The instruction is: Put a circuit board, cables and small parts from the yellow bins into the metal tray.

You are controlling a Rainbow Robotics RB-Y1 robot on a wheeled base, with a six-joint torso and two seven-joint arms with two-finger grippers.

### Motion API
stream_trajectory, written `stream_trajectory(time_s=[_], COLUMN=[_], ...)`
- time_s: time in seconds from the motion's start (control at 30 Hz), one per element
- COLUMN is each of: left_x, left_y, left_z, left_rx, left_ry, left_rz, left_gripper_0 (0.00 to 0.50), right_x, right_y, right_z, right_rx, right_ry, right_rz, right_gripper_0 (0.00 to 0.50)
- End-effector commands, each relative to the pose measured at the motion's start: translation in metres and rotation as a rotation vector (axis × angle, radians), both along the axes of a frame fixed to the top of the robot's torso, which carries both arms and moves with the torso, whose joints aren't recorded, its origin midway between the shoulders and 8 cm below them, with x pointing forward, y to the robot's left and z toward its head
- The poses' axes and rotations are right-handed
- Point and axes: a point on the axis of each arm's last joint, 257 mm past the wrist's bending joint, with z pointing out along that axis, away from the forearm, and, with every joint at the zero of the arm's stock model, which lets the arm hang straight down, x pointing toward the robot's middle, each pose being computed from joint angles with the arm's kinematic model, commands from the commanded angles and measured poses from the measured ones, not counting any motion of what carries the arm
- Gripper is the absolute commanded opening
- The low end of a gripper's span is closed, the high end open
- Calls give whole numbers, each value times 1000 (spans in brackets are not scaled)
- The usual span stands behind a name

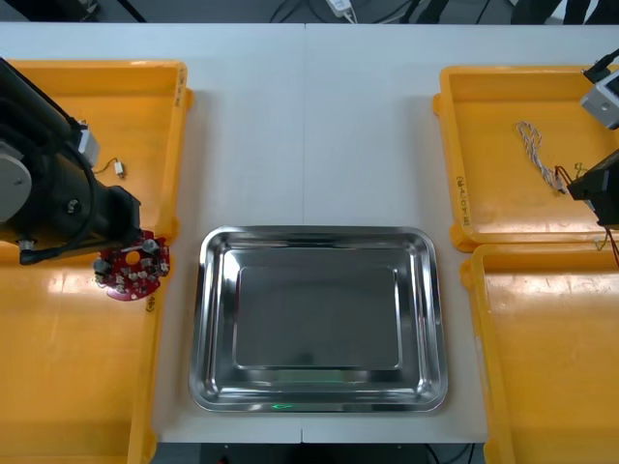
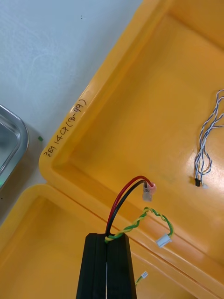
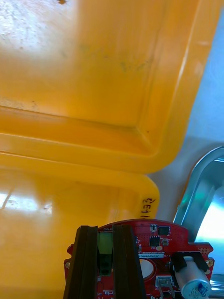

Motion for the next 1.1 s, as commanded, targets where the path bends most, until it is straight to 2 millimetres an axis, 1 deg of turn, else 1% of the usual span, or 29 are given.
stream_trajectory(time_s=[0.03, 0.17, 0.5, 0.8, 0.93, 1.1], left_x=[6, 5, 0, -8, -16, -28], left_y=[-36, -55, -92, -126, -135, -143], left_z=[12, 8, -5, -24, -33, -49], left_rx=[-27, -56, -95, -104, -109, -105], left_ry=[-52, -55, -60, -58, -42, -11], left_rz=[-34, -43, -34, -27, -32, -35], left_gripper_0=[0, 0, 0, 0, 1, 0], right_x=[4, 4, 4, 5, 4, 4], right_y=[1, 0, 1, 1, 0, 0], right_z=[19, 19, 19, 20, 20, 21], right_rx=[0, -1, 1, 1, 1, 2], right_ry=[-48, -48, -49, -51, -51, -53], right_rz=[-23, -26, -24, -22, -23, -21], right_gripper_0=[0, 0, 0, 0, 0, 0])
